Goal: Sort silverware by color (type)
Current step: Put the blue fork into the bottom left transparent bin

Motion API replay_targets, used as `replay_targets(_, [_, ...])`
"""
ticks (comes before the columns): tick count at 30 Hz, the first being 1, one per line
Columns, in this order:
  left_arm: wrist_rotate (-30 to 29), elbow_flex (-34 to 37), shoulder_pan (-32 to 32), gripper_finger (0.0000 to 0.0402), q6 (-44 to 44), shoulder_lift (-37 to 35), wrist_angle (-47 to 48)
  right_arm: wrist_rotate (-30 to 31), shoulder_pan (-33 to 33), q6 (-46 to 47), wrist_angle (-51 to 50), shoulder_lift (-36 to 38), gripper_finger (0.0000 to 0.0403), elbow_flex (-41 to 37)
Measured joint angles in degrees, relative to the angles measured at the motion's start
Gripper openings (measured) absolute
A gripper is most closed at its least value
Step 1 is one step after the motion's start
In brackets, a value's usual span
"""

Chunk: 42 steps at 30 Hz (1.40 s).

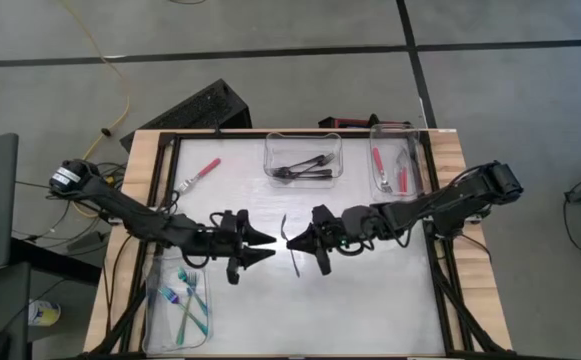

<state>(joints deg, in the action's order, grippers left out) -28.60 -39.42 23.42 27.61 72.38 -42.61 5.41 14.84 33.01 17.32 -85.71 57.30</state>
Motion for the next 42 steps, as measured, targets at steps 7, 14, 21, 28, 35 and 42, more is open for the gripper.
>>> replay_targets(7, [-4.3,0.0,-0.2,0.0155,1.0,0.0,1.5,7.0,0.0,1.0,-0.1,0.1,0.0029,0.0])
replay_targets(14, [-12.3,-0.1,-1.5,0.0155,0.1,0.0,2.5,14.4,-0.2,1.7,-4.8,0.1,0.0029,0.0])
replay_targets(21, [-13.9,-5.5,-4.2,0.0155,-3.0,0.9,10.4,18.0,-0.8,4.3,-9.5,0.2,0.0029,0.0])
replay_targets(28, [-14.2,-12.2,-7.7,0.0155,-2.6,4.5,19.5,19.6,-1.1,4.5,-10.7,0.2,0.0029,0.0])
replay_targets(35, [-14.6,-18.4,-10.3,0.0155,-5.5,10.4,23.2,20.0,-1.0,4.9,-12.2,0.2,0.0029,0.0])
replay_targets(42, [-19.5,-22.6,-11.4,0.0147,-5.5,12.5,31.2,20.4,-0.1,5.2,-13.6,0.2,0.0029,0.0])
